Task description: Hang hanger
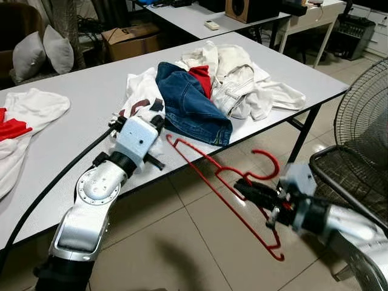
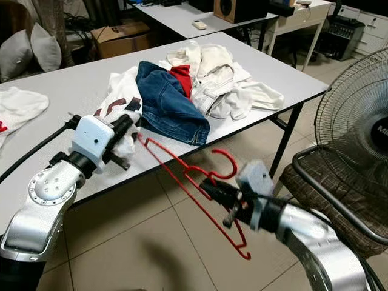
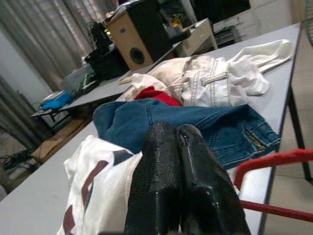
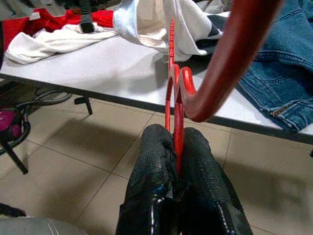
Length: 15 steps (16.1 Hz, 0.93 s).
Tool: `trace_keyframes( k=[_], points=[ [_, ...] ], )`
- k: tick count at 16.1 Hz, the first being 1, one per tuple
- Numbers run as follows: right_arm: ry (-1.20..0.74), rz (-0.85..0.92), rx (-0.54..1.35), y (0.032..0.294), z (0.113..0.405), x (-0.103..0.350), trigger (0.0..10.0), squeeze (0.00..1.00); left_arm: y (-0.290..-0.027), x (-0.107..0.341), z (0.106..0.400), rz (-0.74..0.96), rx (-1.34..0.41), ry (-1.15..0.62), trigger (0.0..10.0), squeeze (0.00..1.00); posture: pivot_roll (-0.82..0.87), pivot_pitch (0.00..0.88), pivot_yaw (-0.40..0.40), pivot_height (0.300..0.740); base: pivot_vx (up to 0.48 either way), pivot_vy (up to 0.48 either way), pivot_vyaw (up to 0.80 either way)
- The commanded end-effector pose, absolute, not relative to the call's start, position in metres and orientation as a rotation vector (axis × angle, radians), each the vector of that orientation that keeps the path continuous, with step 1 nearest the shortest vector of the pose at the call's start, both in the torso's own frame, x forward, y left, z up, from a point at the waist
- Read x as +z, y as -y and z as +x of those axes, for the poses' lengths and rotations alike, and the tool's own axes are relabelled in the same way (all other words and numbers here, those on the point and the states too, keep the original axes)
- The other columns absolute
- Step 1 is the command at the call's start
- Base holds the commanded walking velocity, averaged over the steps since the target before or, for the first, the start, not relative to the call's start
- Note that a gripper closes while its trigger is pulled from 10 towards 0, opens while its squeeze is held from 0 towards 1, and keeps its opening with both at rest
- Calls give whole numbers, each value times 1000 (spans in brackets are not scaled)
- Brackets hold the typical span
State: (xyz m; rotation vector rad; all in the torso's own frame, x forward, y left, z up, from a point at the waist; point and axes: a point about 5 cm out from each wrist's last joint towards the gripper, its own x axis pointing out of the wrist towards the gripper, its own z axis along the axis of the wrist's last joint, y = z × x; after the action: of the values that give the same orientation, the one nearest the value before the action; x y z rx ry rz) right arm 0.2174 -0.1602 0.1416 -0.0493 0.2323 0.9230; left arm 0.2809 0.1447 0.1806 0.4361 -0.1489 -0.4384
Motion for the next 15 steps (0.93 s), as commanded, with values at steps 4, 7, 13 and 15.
trace_keyframes(
  k=[4,7,13,15],
  points=[
    [-239,-41,997,155,223,143,10000,0,-146,185,282,482,-451,155,0,0,-122,0,61,740,0,0,0],
    [-235,-41,1006,156,222,145,10000,0,-149,181,285,505,-428,139,0,0,-123,0,63,740,0,0,0],
    [-185,-11,955,149,245,146,10000,0,-141,180,279,481,-519,129,0,0,-103,0,60,740,0,0,0],
    [-181,15,936,146,257,142,10000,0,-141,179,279,482,-535,119,0,0,-94,0,64,740,0,0,0]
  ],
)
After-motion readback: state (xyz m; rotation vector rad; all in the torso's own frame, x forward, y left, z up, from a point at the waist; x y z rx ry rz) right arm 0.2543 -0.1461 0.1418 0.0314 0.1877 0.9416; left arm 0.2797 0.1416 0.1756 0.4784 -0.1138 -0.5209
